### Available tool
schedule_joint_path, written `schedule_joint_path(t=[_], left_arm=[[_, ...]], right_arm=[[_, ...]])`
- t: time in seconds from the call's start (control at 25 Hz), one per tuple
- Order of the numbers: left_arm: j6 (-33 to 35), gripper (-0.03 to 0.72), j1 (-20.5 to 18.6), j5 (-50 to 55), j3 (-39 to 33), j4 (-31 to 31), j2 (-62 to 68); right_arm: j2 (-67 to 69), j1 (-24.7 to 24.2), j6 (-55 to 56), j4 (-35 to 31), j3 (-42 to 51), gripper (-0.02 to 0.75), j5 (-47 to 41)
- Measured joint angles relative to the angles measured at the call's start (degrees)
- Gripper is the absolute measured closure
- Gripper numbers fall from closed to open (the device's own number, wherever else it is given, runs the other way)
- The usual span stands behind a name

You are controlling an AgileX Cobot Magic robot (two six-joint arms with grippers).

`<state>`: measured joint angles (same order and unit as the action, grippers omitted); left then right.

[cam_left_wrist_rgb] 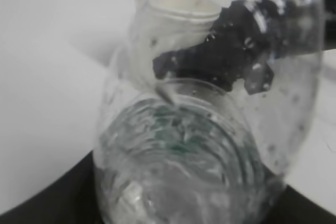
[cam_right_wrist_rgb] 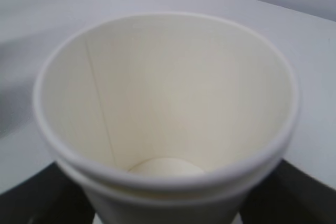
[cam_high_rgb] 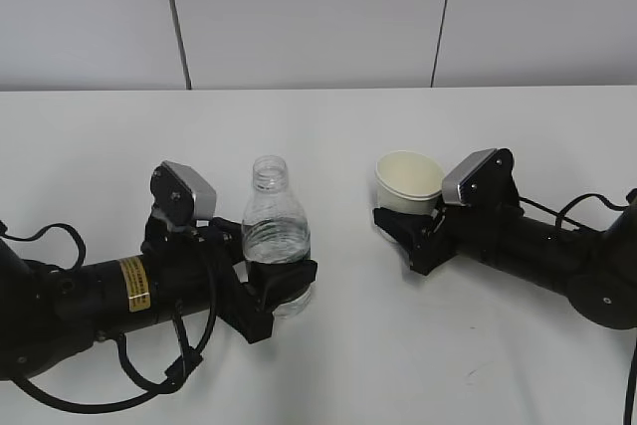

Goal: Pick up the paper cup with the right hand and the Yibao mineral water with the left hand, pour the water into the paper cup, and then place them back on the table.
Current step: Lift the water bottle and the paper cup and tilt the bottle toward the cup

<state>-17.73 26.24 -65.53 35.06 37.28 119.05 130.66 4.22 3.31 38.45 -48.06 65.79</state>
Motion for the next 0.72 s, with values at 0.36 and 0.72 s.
schedule_joint_path(t=[0.36,0.72], left_arm=[[0.0,0.314,0.0,0.0,0.0,0.1,0.0],[0.1,0.314,0.1,3.0,0.0,0.7,-3.5]], right_arm=[[0.0,0.0,0.0,0.0,0.0,0.195,0.0],[0.0,0.0,0.0,0.7,0.0,0.195,0.0]])
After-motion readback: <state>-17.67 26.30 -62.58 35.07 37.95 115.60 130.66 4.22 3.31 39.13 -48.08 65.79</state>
